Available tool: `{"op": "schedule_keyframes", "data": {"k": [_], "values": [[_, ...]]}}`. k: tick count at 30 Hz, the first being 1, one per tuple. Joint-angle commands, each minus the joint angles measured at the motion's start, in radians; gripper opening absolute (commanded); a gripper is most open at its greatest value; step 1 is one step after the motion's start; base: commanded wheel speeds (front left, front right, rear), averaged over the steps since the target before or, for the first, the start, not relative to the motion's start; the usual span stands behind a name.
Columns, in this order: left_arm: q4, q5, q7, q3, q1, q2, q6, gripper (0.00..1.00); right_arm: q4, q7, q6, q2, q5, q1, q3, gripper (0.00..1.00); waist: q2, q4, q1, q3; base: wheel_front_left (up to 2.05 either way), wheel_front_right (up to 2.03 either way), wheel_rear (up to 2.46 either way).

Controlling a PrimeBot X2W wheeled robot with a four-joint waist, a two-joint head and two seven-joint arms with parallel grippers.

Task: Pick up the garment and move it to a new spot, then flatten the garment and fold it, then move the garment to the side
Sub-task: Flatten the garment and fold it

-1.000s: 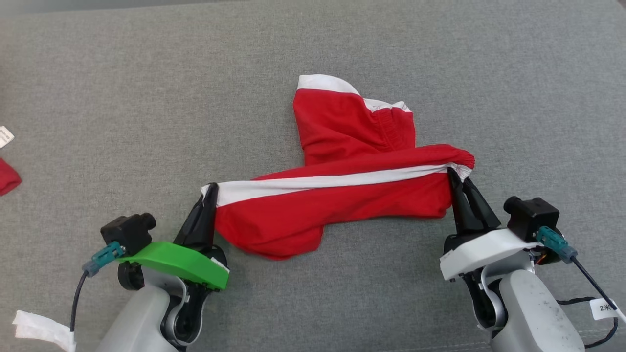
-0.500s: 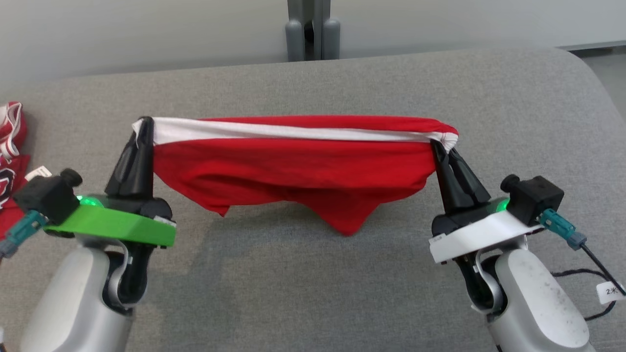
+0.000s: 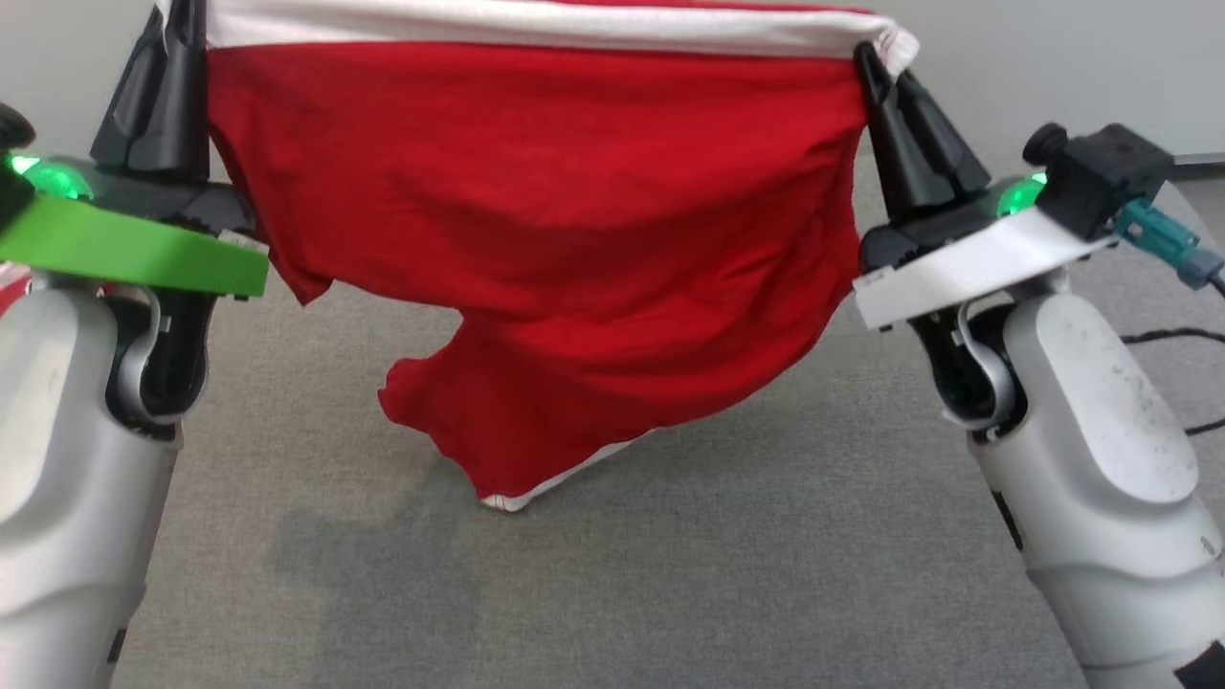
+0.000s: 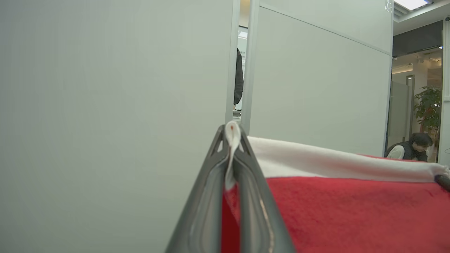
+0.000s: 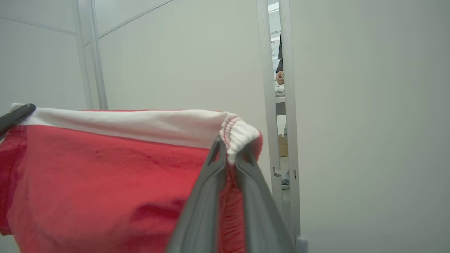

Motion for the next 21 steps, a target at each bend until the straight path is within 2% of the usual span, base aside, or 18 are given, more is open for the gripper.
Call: {"op": "schedule_keyframes", "data": {"k": [1,5,9,14,18,21], "values": [[0.025,-0.006,0.001,-0.011,-0.046,0.002,-0.003,0.0,0.023,0.006,-0.001,0.001,-0.013,-0.054,-0.009,0.0,0.0,0.014,0.0,0.113,0.0,0.0,0.0],[0.089,0.011,0.001,-0.037,-0.184,-0.004,-0.003,0.0,0.097,0.001,-0.001,0.021,-0.042,-0.205,-0.012,0.0,0.0,0.022,0.0,0.23,0.0,0.0,0.0],[0.118,0.038,0.001,-0.016,-0.326,-0.02,-0.003,0.0,0.187,-0.03,-0.001,0.03,-0.108,-0.378,-0.013,0.0,0.0,0.025,0.0,0.315,0.0,0.0,0.0],[0.094,0.103,0.001,0.043,-0.457,-0.046,-0.003,0.0,0.304,-0.064,-0.002,0.046,-0.226,-0.553,-0.116,0.0,0.0,0.04,0.0,0.363,0.0,0.0,0.0],[0.043,0.146,0.001,0.078,-0.423,-0.089,-0.003,0.0,0.301,-0.066,-0.002,0.055,-0.311,-0.57,-0.196,0.0,0.0,0.062,0.0,0.385,0.0,0.0,0.0],[0.032,0.147,0.001,0.082,-0.33,-0.125,-0.003,0.0,0.307,-0.066,-0.002,0.054,-0.347,-0.495,-0.187,0.0,0.0,0.073,0.0,0.385,0.0,0.0,0.0]]}}
